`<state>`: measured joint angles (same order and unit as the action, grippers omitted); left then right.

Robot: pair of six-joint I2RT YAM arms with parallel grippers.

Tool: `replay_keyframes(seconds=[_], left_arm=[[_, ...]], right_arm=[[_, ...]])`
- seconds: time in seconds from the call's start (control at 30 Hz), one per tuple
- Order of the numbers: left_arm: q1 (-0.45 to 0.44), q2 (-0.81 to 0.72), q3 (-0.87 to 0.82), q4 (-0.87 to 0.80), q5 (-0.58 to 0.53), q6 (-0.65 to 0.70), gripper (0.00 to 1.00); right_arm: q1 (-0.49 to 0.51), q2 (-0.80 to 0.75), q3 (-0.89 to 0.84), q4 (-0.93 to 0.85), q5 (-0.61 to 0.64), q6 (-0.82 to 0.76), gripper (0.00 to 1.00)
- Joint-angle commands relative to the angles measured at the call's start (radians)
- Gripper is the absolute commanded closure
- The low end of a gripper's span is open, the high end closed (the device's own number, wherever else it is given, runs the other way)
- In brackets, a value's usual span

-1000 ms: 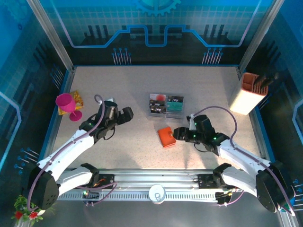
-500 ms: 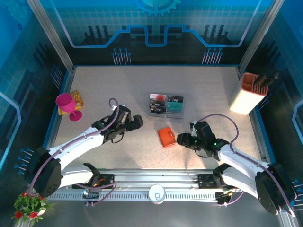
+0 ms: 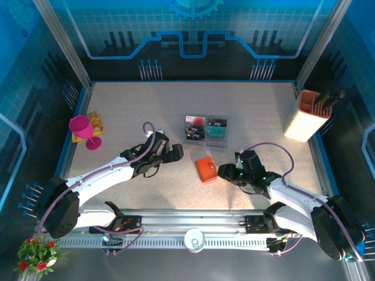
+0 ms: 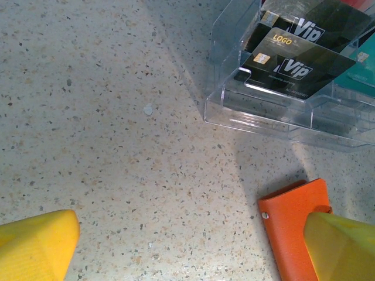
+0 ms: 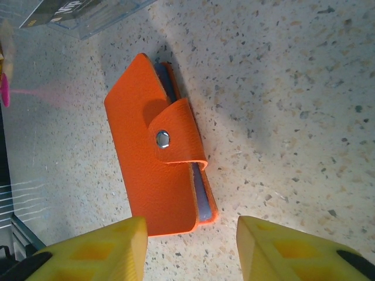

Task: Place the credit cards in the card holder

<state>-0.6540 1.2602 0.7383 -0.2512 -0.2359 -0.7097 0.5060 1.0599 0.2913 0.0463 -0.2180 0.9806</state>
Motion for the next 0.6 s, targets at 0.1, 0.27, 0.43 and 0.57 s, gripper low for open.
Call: replay_keyframes(seconds=[0.1, 0.27, 0.43, 0.57], left_arm=[[-0.013, 0.015, 0.019, 0.026, -0.015, -0.027, 0.01], [-0.016, 0.019, 0.022, 0.033, -0.013, -0.025, 0.01], [-0.016, 0.027, 0.022, 0.036, -0.013, -0.025, 0.01], [-0.019, 0.027, 0.017, 0.041, -0.013, -0.025, 0.01]], right_arm=[[0.015, 0.063, -0.005, 0.081, -0.024, 0.035, 0.57], [0.017, 0.103, -0.014, 0.139, -0.035, 0.057, 0.60], [0.017, 0.139, -0.014, 0.174, -0.043, 0.070, 0.63], [0.019, 0.177, -0.012, 0.212, -0.055, 0.079, 0.67]])
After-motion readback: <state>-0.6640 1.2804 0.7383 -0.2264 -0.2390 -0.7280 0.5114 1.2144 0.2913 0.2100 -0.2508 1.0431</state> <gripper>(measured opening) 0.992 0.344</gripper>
